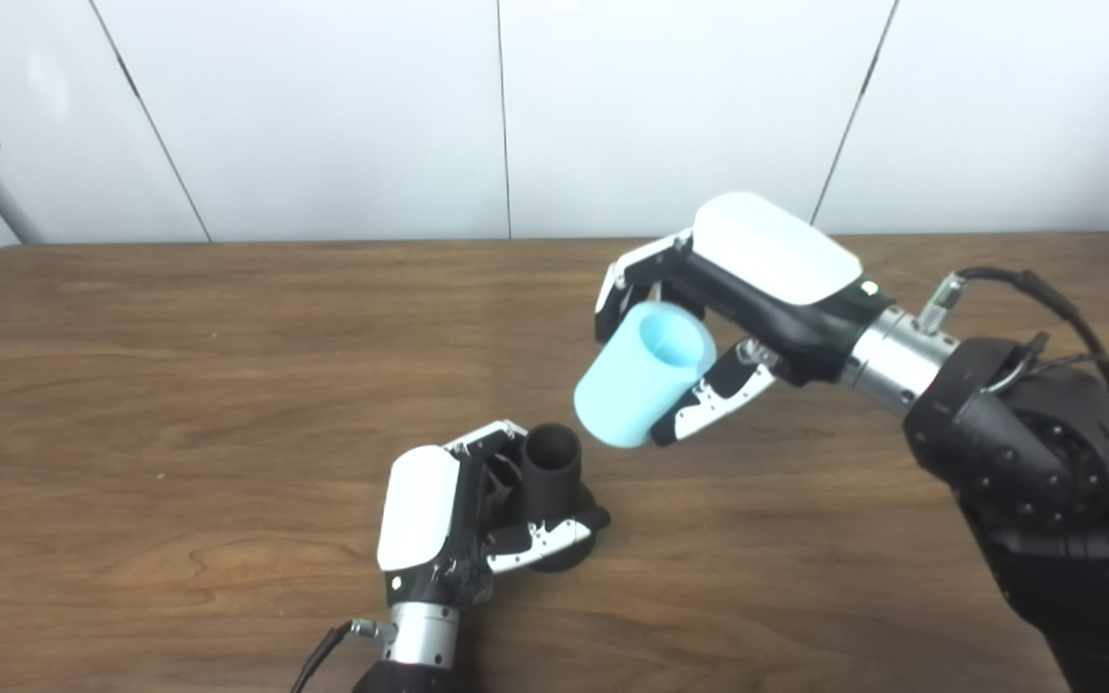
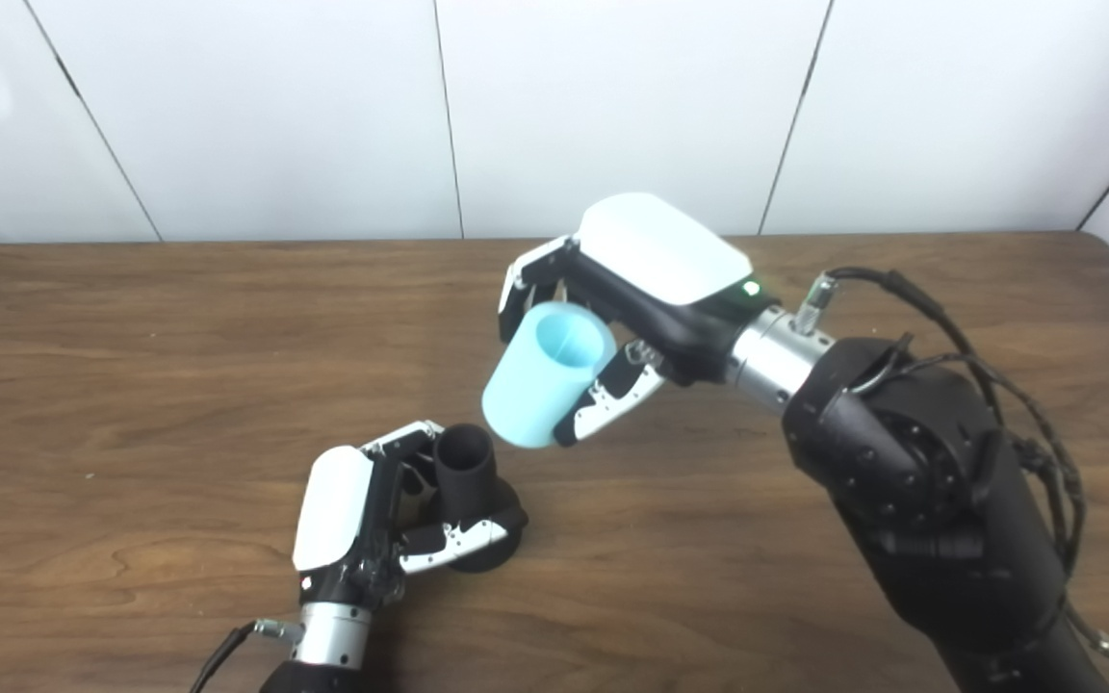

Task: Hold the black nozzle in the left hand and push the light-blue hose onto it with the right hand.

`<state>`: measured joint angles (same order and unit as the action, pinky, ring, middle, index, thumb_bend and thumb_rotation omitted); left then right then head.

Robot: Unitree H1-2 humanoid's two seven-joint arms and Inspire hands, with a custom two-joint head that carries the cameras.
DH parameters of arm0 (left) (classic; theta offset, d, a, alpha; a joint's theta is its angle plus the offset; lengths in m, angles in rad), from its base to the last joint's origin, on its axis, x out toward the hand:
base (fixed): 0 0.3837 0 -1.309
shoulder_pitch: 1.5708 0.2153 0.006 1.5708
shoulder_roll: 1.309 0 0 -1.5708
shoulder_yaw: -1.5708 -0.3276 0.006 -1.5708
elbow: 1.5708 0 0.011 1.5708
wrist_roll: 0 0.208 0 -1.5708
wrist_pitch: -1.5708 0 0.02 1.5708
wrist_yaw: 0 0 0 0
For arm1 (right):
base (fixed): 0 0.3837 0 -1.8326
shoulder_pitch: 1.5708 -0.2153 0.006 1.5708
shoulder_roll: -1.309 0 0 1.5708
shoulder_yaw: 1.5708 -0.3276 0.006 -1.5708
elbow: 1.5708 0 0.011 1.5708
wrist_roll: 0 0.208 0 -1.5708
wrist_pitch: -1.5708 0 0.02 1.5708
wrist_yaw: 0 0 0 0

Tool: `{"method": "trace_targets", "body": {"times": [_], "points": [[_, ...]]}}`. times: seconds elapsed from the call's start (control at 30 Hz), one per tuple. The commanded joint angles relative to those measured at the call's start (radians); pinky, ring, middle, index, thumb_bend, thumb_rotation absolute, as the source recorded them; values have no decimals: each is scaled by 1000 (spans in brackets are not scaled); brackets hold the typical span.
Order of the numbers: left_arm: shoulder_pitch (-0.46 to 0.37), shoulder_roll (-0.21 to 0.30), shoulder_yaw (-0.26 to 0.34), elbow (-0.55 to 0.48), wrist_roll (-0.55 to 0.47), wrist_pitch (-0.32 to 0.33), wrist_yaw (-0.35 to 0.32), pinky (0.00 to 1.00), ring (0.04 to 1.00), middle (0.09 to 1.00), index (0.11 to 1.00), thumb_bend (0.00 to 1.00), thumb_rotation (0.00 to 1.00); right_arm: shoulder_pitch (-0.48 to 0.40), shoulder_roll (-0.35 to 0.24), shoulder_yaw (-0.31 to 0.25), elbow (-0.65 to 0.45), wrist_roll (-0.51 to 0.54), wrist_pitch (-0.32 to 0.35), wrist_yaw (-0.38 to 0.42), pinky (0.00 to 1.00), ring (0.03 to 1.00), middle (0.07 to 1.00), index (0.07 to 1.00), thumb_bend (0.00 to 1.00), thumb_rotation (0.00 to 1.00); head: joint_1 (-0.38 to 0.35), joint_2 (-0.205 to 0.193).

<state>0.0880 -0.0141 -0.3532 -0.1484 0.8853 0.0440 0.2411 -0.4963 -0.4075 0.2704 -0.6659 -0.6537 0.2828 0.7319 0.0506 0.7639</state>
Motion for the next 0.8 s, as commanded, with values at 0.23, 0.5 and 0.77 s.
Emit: {"method": "trace_targets", "body": {"times": [0.23,0.5,0.77], "points": [[40,-31,-22,39,24,64,-25,367,443,446,492,525,0,-8,37,-1,-4,-23,-29,-31,275,349,480,546,509,0,8,3],[34,-35,-26,45,27,63,-21,387,453,462,491,525,0,-13,55,-6,10,-28,-45,-41,283,350,478,547,510,0,18,2],[29,-41,-29,56,28,64,-13,396,460,471,488,525,0,-17,58,-9,20,-14,-54,-52,298,356,479,544,511,0,26,0]]}}
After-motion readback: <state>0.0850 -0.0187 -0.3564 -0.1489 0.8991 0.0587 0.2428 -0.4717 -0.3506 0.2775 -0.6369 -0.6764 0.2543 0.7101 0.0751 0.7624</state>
